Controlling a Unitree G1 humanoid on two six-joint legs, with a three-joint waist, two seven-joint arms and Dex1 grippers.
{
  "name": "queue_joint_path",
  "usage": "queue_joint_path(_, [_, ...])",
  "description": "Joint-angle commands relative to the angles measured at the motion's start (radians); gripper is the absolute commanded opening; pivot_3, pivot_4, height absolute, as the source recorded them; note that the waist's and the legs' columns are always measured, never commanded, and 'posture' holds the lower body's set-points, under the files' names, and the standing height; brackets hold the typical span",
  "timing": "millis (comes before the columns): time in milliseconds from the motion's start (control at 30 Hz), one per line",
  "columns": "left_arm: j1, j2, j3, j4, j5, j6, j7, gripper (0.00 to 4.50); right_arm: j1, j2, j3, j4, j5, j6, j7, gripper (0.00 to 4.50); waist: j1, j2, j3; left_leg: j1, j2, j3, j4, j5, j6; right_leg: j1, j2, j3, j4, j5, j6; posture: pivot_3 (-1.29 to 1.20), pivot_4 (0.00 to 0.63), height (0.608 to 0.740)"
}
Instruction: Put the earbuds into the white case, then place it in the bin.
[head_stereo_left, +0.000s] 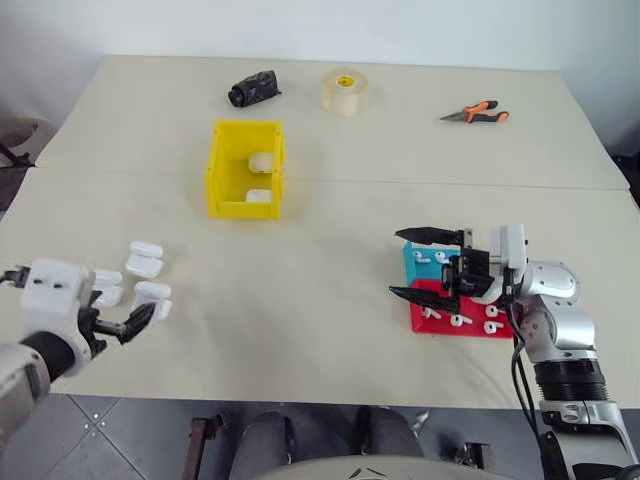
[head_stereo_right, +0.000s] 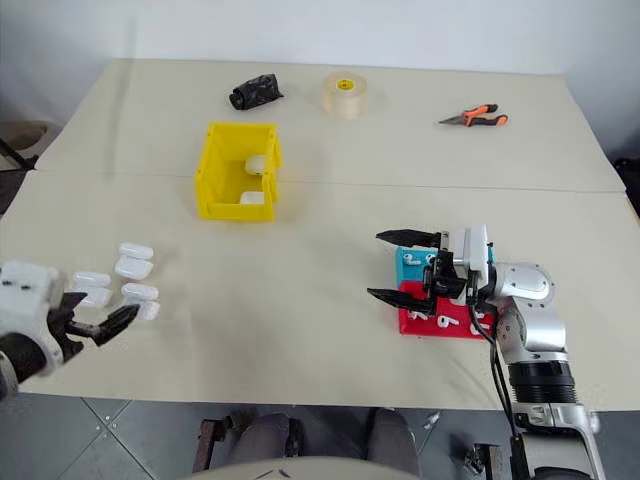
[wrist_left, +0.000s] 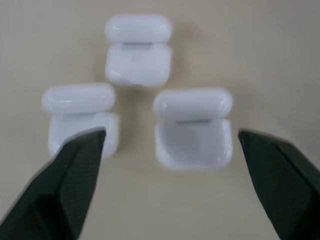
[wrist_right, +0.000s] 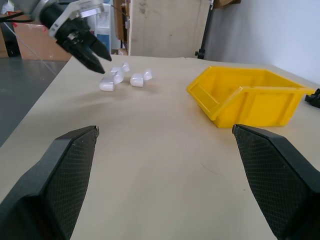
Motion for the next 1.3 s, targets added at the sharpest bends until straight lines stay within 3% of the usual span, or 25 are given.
queue_joint_path(33, [-0.067, 0.075, -0.011, 0.059, -0.087, 0.174, 0.067, 4.49, 0.005, 0.005, 0.008, -0.062, 0.01, 0.015, -0.021, 4.5, -0.006, 0.0, 0.0, 0.0, 0.0, 0.0, -0.001, 0.0, 0.0, 0.0, 0.0, 0.0, 0.0, 0.0, 0.0, 0.0, 0.15, 0.74])
queue_joint_path(233, [-0.231, 0.084, -0.092, 0.241, -0.276, 0.174, 0.253, 4.49, 0.019, 0.011, 0.02, -0.102, 0.017, 0.034, -0.043, 4.5, -0.006, 0.0, 0.0, 0.001, 0.0, 0.0, -0.002, 0.0, -0.001, -0.001, 0.0, 0.002, 0.0, 0.0, 0.0, 0.0, 0.15, 0.74])
queue_joint_path(333, [-0.227, 0.194, -0.167, 0.315, -0.382, 0.174, 0.293, 4.49, 0.028, 0.005, 0.019, -0.114, 0.022, 0.037, -0.044, 4.5, -0.007, -0.002, 0.001, 0.001, 0.0, 0.0, -0.002, 0.0, -0.001, -0.001, 0.0, 0.003, 0.0, 0.0, 0.0, 0.0, 0.15, 0.74])
queue_joint_path(433, [-0.249, 0.24, -0.21, 0.378, -0.475, 0.174, 0.367, 4.49, 0.042, -0.001, 0.011, -0.12, 0.028, 0.031, -0.036, 4.5, -0.006, -0.002, 0.001, 0.001, 0.0, 0.001, -0.002, 0.0, -0.001, -0.002, 0.0, 0.004, 0.0, 0.0, 0.0, 0.0, 0.15, 0.74])
queue_joint_path(833, [-0.249, 0.265, -0.281, 0.461, -0.766, 0.169, 0.657, 4.49, 0.106, 0.014, 0.004, -0.137, 0.04, -0.001, -0.041, 4.5, -0.006, -0.002, 0.001, 0.001, 0.0, 0.001, -0.002, 0.0, -0.001, -0.002, 0.001, 0.005, 0.0, 0.0, 0.0, 0.0, 0.15, 0.74])
queue_joint_path(1000, [-0.225, 0.267, -0.306, 0.483, -0.868, 0.074, 0.802, 4.49, 0.12, 0.017, 0.007, -0.135, 0.042, -0.016, -0.041, 4.5, -0.006, -0.002, 0.001, 0.001, 0.0, 0.001, -0.002, 0.0, -0.001, -0.002, 0.001, 0.005, 0.0, 0.0, 0.0, 0.0, 0.15, 0.74])
queue_joint_path(1300, [-0.142, 0.407, -0.426, 0.497, -1.143, -0.177, 1.001, 4.49, 0.134, 0.03, 0.009, -0.124, 0.044, -0.035, -0.042, 4.5, -0.006, -0.002, 0.001, 0.002, 0.0, 0.001, -0.002, 0.0, -0.001, -0.002, 0.0, 0.007, 0.0, 0.0, 0.0, 0.0, 0.15, 0.74])
